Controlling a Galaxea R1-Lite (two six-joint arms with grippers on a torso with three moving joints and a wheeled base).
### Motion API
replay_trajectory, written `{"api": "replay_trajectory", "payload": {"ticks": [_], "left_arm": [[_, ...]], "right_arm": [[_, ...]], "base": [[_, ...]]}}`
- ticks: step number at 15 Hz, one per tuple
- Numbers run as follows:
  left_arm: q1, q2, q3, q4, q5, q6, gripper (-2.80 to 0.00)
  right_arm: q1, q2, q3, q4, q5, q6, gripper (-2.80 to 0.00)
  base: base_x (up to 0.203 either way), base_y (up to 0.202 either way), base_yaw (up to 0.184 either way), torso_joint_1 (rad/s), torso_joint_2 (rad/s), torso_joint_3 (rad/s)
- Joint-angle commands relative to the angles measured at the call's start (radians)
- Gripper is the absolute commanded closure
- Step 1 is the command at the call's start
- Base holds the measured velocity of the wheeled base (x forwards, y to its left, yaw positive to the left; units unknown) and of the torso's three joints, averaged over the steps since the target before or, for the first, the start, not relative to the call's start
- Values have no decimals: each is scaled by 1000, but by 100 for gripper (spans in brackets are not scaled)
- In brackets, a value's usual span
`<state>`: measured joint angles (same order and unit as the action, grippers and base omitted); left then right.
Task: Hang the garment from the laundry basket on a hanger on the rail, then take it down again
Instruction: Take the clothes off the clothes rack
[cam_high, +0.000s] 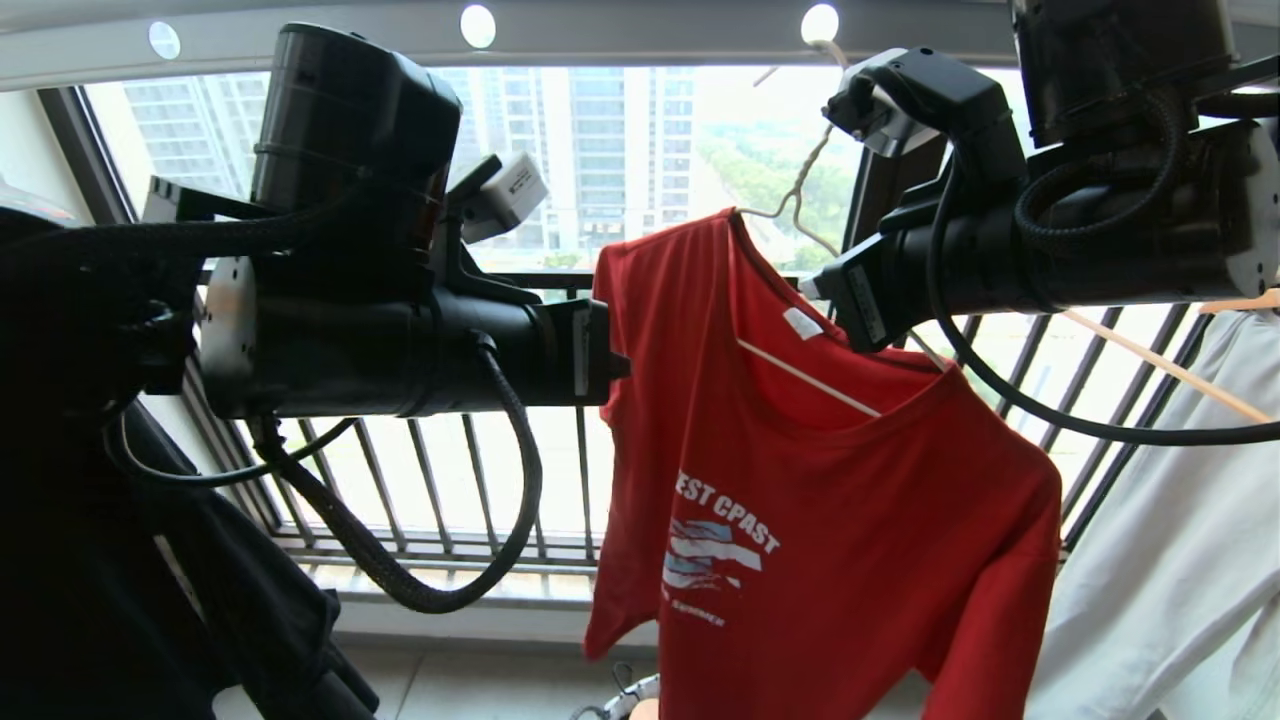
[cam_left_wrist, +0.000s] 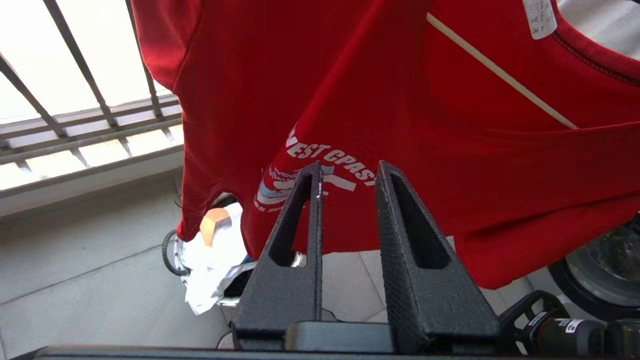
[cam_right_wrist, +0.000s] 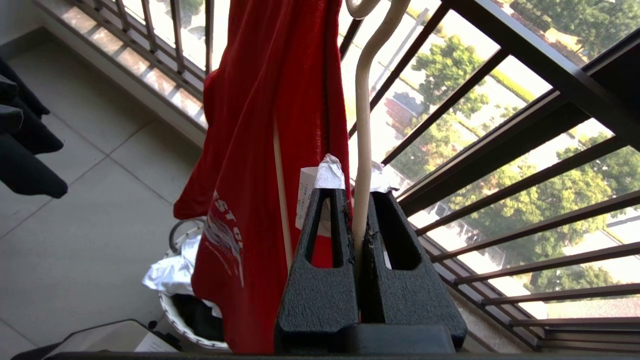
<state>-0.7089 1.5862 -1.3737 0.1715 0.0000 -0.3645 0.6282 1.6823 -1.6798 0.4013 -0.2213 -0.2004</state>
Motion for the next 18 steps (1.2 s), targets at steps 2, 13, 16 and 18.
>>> {"api": "replay_trajectory", "payload": {"ticks": [2, 13, 16, 18], "left_arm": [[-4, 5, 15, -1, -6, -4, -280], [-6, 139, -33, -235, 8, -7, -280], [-6, 185, -118, -231, 18, 4, -280], [-4, 234, -161, -229, 118, 60, -280]], "right_arm": [[-1, -1, 0, 4, -1, -1, 0], [1, 5, -18, 4, 11, -17, 0], [1, 5, -18, 4, 13, -19, 0], [2, 2, -17, 5, 13, -19, 0]], "base": [[0, 0, 0, 0, 0, 0], [0, 0, 0, 0, 0, 0], [0, 0, 0, 0, 0, 0], [0, 0, 0, 0, 0, 0]]}}
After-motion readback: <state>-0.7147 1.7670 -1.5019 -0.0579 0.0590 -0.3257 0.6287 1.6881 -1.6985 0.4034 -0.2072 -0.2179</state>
